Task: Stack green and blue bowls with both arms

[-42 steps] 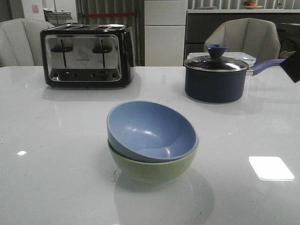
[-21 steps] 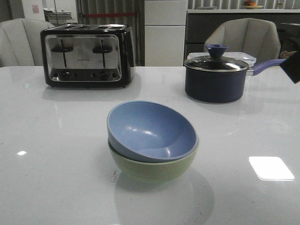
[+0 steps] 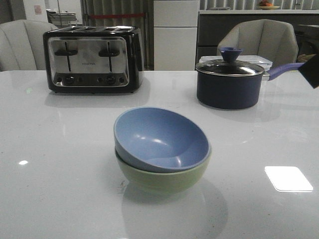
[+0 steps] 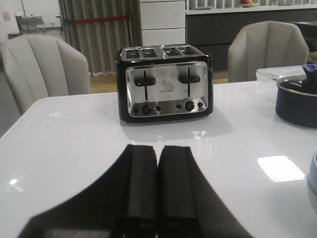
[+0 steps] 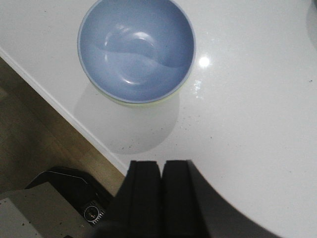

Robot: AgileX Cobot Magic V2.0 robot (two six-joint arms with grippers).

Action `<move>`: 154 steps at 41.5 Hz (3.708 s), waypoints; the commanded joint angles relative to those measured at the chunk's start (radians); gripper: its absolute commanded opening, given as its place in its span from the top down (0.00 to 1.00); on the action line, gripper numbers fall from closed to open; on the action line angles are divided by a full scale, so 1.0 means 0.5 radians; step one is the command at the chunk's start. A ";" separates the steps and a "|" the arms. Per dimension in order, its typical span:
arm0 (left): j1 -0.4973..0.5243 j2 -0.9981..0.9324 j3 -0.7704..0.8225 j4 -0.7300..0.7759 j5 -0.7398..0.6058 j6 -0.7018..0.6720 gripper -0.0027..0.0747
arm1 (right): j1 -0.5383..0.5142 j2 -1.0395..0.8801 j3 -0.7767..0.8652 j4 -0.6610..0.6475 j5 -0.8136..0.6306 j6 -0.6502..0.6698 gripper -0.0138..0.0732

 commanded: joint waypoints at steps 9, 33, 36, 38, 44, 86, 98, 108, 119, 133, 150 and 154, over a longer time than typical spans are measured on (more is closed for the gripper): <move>0.060 -0.117 0.228 0.376 -0.384 -0.598 0.85 | 0.003 -0.017 -0.058 -0.002 -0.103 -0.022 0.78; 0.067 -0.117 0.310 0.385 -0.537 -0.624 0.85 | 0.003 -0.017 -0.058 -0.002 -0.105 -0.022 0.78; 0.067 -0.117 0.310 0.385 -0.537 -0.624 0.85 | 0.003 -0.017 -0.058 -0.002 -0.105 -0.022 0.78; 0.067 -0.117 0.310 0.385 -0.537 -0.624 0.85 | 0.003 -0.017 -0.058 -0.002 -0.105 -0.022 0.78; 0.067 -0.117 0.310 0.385 -0.537 -0.624 0.85 | 0.003 -0.017 -0.058 -0.002 -0.105 -0.022 0.78; 0.062 -0.113 0.310 0.385 -0.537 -0.624 0.85 | -1.081 -1.279 0.875 -0.010 -0.988 -0.022 0.78; 0.062 -0.113 0.310 0.385 -0.537 -0.624 0.85 | -1.158 -1.740 1.391 -0.010 -1.230 -0.022 0.78; 0.062 -0.113 0.310 0.385 -0.537 -0.624 0.85 | -1.151 -1.849 1.491 -0.010 -1.330 -0.020 0.78; 0.062 -0.113 0.310 0.385 -0.537 -0.624 0.85 | -1.151 -1.846 1.493 -0.010 -1.341 -0.019 0.78; 0.062 -0.113 0.310 0.385 -0.537 -0.624 0.85 | -1.149 -1.846 1.493 -0.415 -1.558 0.543 0.78; 0.062 -0.113 0.310 0.385 -0.537 -0.624 0.85 | -1.149 -1.846 1.493 -0.379 -1.578 0.421 0.78; 0.062 -0.113 0.310 0.385 -0.537 -0.624 0.85 | -1.149 -1.846 1.493 -0.379 -1.576 0.421 0.78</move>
